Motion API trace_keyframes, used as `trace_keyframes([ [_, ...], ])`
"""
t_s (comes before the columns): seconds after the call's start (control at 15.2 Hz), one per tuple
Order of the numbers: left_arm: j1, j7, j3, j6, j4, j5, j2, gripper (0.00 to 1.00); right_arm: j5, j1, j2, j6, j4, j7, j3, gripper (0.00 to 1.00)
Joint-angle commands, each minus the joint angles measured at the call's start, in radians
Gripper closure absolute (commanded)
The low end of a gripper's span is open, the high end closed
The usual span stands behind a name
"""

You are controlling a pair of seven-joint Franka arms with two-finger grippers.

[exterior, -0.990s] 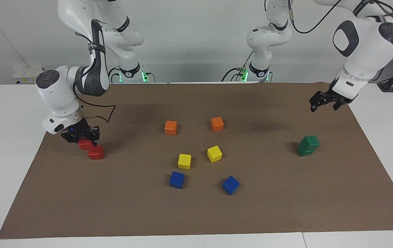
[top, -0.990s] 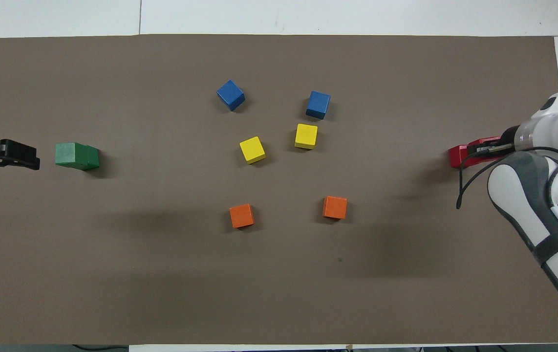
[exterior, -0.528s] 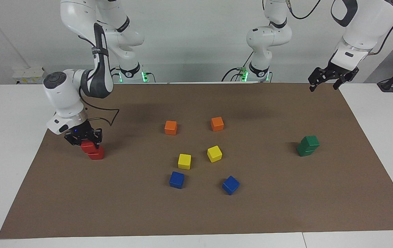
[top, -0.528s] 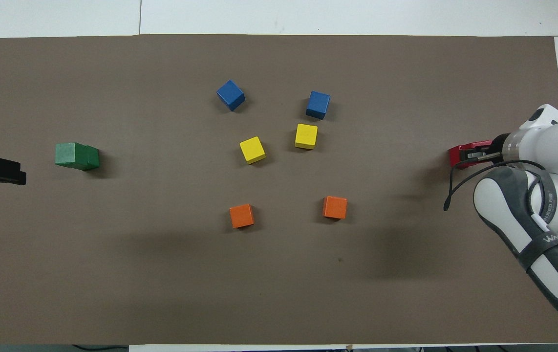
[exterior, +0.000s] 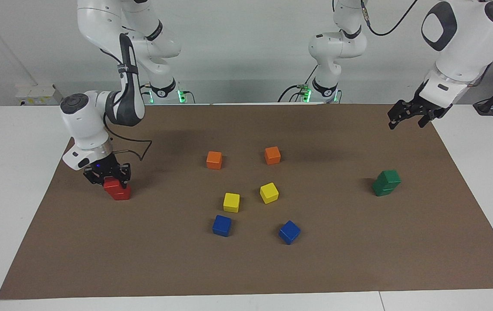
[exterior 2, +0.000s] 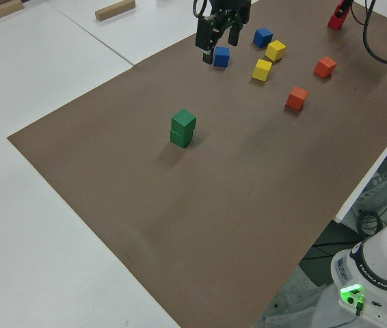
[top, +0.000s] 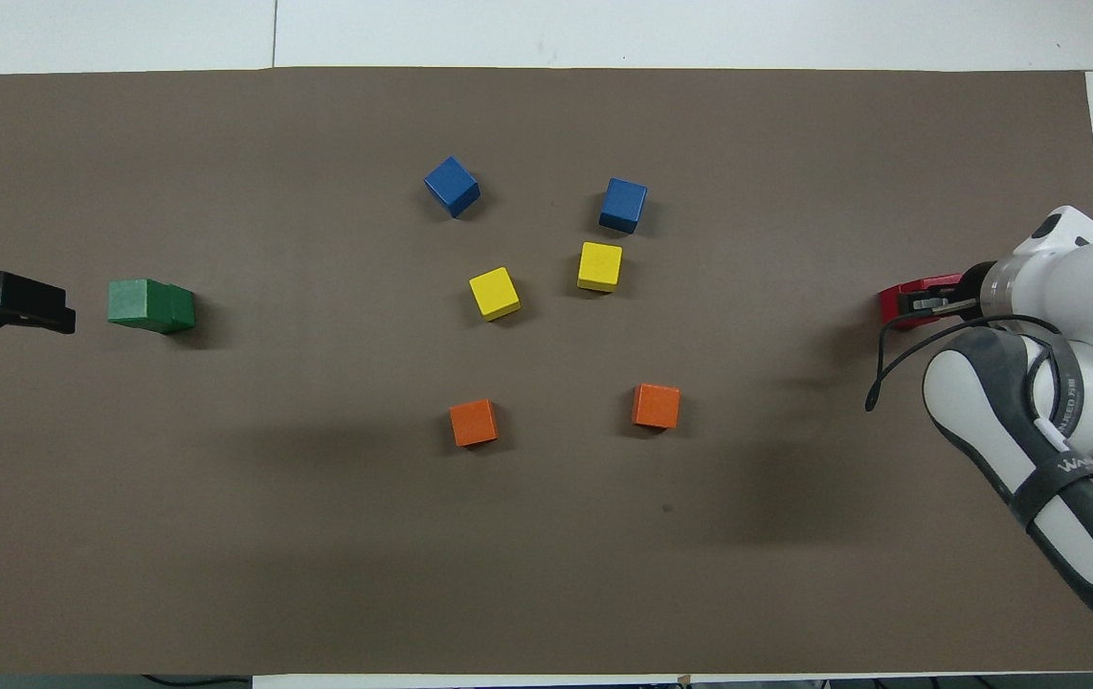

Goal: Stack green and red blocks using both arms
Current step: 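Stack red on red with the right gripper while the left gripper withdraws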

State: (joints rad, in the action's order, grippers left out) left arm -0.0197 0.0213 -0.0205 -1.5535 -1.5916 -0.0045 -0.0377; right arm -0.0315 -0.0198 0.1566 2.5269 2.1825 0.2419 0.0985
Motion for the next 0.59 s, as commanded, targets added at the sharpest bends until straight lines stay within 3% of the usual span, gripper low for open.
trace_keyframes([
  [0.0,0.017,-0.012,0.002,0.061,-0.042,-0.006,0.068,0.00,-0.030,-0.011,0.001,0.021,0.008,0.016,-0.009,0.00],
  [0.26,0.017,-0.006,-0.001,0.049,-0.070,-0.006,0.082,0.00,-0.030,0.000,-0.006,-0.035,-0.044,0.017,-0.009,0.00],
  [0.53,0.017,-0.008,-0.003,0.049,-0.070,-0.006,0.084,0.00,-0.013,0.026,-0.031,-0.369,-0.269,0.017,-0.013,0.00],
])
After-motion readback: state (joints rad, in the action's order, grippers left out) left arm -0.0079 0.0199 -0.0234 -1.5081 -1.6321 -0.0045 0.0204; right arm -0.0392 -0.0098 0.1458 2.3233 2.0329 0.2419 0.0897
